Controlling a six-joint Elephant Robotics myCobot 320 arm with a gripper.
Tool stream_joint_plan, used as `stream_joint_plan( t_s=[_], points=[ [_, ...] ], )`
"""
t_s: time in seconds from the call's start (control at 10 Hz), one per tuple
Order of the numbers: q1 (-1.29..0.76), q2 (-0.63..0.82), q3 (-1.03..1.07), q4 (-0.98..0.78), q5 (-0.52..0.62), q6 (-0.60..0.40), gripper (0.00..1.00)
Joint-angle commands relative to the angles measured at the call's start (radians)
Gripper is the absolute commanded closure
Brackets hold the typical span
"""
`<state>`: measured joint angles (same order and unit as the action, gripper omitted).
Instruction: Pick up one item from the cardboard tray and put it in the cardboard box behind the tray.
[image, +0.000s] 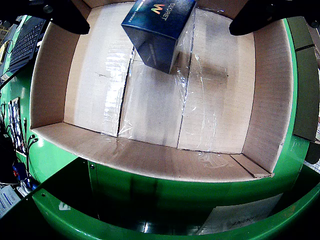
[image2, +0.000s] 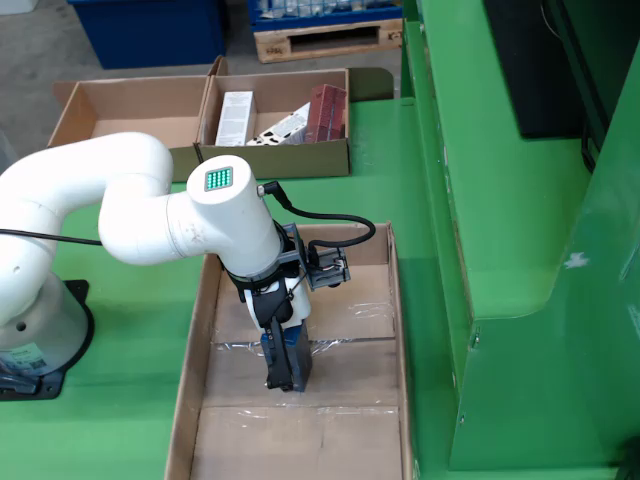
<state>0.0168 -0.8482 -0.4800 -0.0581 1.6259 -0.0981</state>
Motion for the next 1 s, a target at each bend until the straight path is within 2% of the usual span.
stream_joint_plan(
  t_s=[0.0, 0.8, 0.9],
  points=[
    [-0.004, 0.025, 0.03, 0.01, 0.005, -0.001, 0.2],
    [-0.004, 0.025, 0.03, 0.01, 0.005, -0.001, 1.0],
    [-0.004, 0.025, 0.03, 0.01, 0.005, -0.001, 1.0]
  ],
)
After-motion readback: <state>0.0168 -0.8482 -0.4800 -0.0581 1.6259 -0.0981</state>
